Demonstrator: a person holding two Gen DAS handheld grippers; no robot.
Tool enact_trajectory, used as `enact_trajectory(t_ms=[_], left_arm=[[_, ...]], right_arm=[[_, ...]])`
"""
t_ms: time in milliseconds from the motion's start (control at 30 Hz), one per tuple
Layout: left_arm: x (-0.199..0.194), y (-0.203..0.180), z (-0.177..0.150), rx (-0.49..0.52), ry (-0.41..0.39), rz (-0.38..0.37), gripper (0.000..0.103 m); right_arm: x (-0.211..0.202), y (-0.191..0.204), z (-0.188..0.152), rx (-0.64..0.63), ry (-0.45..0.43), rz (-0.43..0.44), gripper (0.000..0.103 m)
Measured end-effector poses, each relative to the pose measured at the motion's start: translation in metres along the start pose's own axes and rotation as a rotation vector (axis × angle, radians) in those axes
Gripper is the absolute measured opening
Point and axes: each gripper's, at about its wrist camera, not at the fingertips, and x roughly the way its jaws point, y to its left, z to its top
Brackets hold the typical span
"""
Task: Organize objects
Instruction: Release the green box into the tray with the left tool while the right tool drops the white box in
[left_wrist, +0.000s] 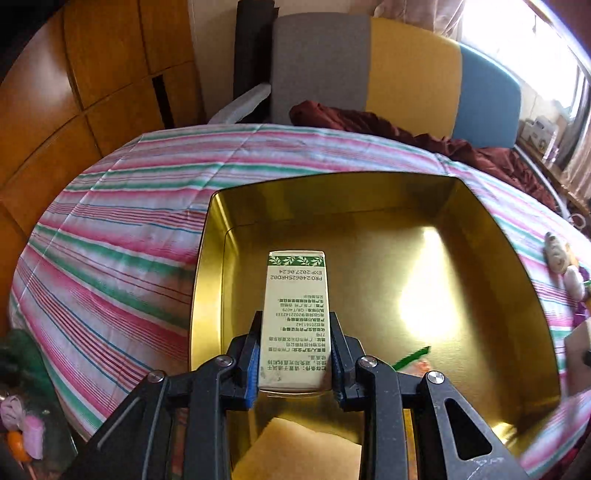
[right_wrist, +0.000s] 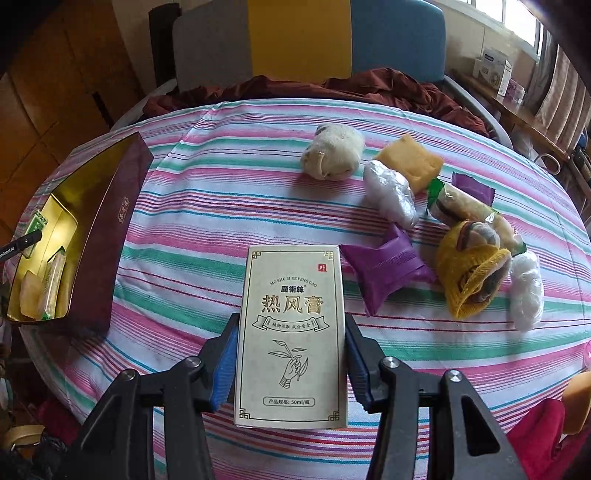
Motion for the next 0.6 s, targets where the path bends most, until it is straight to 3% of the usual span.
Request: enact_trajectory(t_ms=[167,233,467,600], left_arm=[[0.008,-0.001,-0.002,0.003,0.024,0.019,0.032],[0.003,-0.001,-0.003,0.003,-0.001,0.029,0.040],[-0.036,-0.001,-0.014,-0.008,-0.094,0.033,0.042],[-0.072,-0.001,-0.028,-0.013,-0.175,0.033,0.049]], right_arm=[[0.000,0.001,0.000,0.000,0.000,0.000,0.052],[0.000,0.001,0.000,-0.001,0.000,-0.001,0.052],[0.001,0.002,0.000,0.005,0.000,-0.008,0.052],[-0.002,0.003,0.005,0.029,-0.004,-0.017,0.051]])
